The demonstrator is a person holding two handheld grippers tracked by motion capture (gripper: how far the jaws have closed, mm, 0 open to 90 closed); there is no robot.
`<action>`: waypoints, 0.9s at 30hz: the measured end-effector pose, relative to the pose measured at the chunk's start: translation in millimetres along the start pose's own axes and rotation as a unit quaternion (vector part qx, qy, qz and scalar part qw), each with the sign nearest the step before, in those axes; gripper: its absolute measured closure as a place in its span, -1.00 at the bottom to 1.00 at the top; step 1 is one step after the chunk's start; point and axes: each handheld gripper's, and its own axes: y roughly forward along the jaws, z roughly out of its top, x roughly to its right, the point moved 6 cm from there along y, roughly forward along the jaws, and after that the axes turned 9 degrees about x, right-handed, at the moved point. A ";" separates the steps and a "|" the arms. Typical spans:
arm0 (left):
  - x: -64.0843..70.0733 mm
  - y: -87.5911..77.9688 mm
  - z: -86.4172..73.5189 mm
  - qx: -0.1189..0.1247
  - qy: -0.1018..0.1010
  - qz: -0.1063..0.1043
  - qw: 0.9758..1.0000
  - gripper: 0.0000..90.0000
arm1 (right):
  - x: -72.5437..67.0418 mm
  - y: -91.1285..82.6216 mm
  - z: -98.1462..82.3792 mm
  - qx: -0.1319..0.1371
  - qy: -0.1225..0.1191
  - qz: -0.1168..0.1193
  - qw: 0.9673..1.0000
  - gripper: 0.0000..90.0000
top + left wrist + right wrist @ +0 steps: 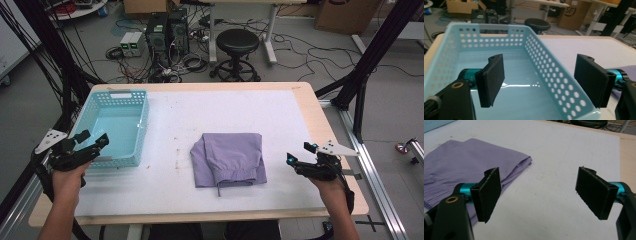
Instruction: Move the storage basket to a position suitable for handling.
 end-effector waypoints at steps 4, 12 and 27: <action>-14.6 -3.8 -2.4 0.004 -0.016 0.005 1.000 -0.45 | 1.2 0.7 -0.4 0.001 0.003 0.000 1.000 -0.53; -38.7 -12.3 -9.1 -0.004 -0.017 0.025 1.000 -0.40 | -0.4 0.4 0.4 0.000 0.000 -0.002 1.000 -0.53; -77.6 -14.2 -13.2 -0.017 -0.027 0.089 0.995 -0.34 | -2.4 3.7 -1.8 -0.006 -0.003 0.002 1.000 -0.53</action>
